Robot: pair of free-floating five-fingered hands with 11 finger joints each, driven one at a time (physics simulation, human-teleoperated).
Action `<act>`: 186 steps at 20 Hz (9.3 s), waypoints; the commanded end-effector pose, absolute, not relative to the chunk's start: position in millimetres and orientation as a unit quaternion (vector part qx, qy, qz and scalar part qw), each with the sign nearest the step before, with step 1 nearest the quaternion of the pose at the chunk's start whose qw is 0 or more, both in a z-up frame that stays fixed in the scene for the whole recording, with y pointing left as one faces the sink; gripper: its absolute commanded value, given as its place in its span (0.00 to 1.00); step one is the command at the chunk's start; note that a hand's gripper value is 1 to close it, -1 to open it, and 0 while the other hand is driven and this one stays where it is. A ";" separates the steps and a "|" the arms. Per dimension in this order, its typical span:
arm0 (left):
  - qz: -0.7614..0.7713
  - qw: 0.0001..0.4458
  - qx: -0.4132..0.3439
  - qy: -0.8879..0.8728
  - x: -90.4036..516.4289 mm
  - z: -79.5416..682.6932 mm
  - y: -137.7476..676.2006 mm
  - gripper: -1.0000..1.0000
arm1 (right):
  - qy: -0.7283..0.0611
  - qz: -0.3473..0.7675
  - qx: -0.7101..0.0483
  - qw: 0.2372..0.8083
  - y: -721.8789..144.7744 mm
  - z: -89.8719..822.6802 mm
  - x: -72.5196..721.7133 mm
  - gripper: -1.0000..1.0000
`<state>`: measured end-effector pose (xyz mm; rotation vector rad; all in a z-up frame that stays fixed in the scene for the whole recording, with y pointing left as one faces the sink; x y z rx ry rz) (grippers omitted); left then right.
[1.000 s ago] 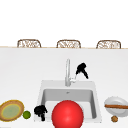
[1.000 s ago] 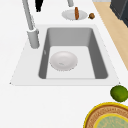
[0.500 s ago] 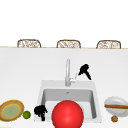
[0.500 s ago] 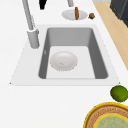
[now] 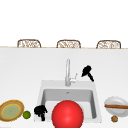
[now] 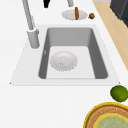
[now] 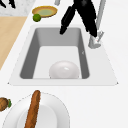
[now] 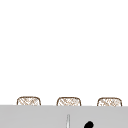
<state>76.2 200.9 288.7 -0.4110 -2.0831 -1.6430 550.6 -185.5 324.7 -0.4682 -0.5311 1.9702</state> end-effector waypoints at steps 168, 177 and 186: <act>-0.596 0.226 -0.149 -0.756 76.2 288.7 200.9 0.50 | -0.288 0.719 -0.224 0.592 -473.7 101.6 382.4 0.00; -0.596 0.226 -0.149 -0.756 76.2 288.7 200.9 0.50 | -0.377 0.690 -0.306 0.537 -469.4 116.0 391.3 1.00; -0.596 0.226 -0.149 -0.756 76.2 288.7 200.9 0.50 | -0.427 0.647 -0.329 0.539 -452.5 154.2 395.6 1.00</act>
